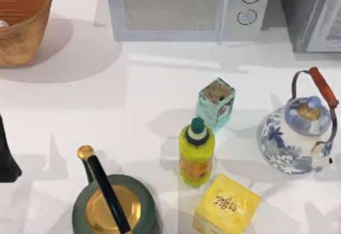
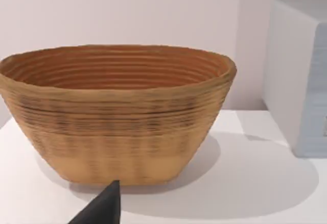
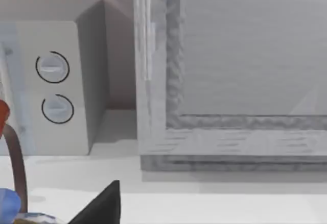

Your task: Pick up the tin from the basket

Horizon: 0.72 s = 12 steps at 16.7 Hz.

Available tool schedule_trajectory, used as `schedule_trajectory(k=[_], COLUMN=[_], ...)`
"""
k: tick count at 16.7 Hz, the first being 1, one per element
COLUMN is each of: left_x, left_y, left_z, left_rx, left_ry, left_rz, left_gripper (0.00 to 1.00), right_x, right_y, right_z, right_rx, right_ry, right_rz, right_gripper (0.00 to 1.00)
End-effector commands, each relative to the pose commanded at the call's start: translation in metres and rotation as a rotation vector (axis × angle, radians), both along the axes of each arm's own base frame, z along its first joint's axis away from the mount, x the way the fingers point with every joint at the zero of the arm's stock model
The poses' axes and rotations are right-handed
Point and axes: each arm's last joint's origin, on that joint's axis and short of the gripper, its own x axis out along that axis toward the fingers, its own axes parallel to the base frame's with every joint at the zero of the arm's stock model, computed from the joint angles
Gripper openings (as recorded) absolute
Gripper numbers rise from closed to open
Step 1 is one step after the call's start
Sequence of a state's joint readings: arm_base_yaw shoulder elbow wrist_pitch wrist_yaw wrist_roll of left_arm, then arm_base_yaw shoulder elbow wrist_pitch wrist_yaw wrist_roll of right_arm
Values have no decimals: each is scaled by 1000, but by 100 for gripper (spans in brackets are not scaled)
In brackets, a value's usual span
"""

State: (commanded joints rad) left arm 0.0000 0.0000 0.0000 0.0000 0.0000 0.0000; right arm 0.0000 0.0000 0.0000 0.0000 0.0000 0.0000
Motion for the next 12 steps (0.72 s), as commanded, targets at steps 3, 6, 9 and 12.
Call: schedule_trajectory(k=[3,6,9,12], left_x=[0,1,8,27], left_y=[0,1,3,5], left_z=[2,21,56,100], left_rx=[0,3,9,16], left_ry=[3,33,101,206], left_rz=[2,11,17,19], left_gripper=[100,100,100,100], right_x=[0,0,0,0], right_y=[0,0,0,0], right_z=[0,0,0,0], right_rx=[0,0,0,0], right_ry=[0,0,0,0], right_rz=[0,0,0,0], right_gripper=[100,100,100,100])
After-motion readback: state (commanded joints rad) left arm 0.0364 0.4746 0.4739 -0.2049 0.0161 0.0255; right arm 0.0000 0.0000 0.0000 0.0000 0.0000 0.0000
